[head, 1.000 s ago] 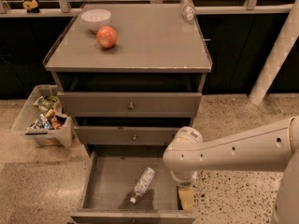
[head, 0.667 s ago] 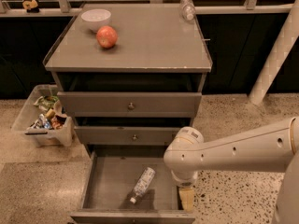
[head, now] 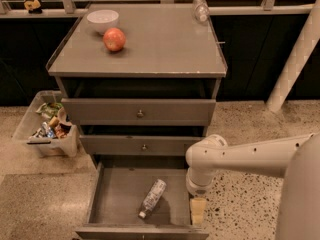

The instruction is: Pick blue plastic bottle from bottom drawer and place on counter

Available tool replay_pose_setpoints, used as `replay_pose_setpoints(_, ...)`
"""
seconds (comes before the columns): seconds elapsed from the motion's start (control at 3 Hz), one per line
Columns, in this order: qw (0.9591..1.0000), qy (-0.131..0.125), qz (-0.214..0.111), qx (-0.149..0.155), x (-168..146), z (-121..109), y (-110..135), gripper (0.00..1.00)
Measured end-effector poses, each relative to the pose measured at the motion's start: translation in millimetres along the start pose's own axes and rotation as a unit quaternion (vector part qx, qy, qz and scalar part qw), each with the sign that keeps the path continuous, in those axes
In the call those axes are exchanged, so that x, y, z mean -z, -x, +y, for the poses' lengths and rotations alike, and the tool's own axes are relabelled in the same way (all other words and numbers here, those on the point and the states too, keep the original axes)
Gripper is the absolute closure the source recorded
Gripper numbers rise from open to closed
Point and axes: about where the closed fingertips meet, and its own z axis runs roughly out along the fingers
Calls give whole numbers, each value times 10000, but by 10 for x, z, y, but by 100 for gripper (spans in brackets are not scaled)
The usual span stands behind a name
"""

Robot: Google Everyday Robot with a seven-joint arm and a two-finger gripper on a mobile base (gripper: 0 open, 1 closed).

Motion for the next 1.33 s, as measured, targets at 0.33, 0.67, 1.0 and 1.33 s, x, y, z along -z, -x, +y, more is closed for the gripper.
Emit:
replay_pose_setpoints(0.33, 9962, 492, -454, 549, -454, -179, 316, 0)
replay_pose_setpoints(0.67, 9930, 525, -547, 910, -588, -227, 331, 0)
replay_pose_setpoints(1.0, 9929, 524, -539, 916, -579, -220, 329, 0)
replay_pose_setpoints(1.33, 9892, 599, -450, 1261, -742, -314, 464, 0)
